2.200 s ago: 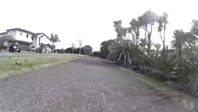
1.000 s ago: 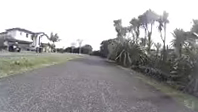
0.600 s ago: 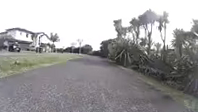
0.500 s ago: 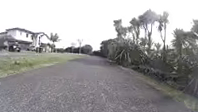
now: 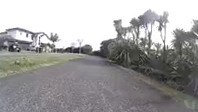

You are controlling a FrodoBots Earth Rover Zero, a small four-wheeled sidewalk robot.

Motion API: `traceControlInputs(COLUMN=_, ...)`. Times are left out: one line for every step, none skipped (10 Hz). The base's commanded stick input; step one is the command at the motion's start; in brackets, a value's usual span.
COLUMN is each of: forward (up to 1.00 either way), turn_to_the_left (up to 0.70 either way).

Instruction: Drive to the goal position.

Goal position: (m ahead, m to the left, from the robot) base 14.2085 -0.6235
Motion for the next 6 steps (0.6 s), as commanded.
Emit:
traceControlInputs(forward=0.06, turn_to_the_left=0.0)
traceControlInputs(forward=0.04, turn_to_the_left=0.0)
traceControlInputs(forward=0.0, turn_to_the_left=0.0)
traceControlInputs(forward=0.07, turn_to_the_left=0.0)
traceControlInputs(forward=0.7, turn_to_the_left=0.0)
traceControlInputs(forward=0.7, turn_to_the_left=0.0)
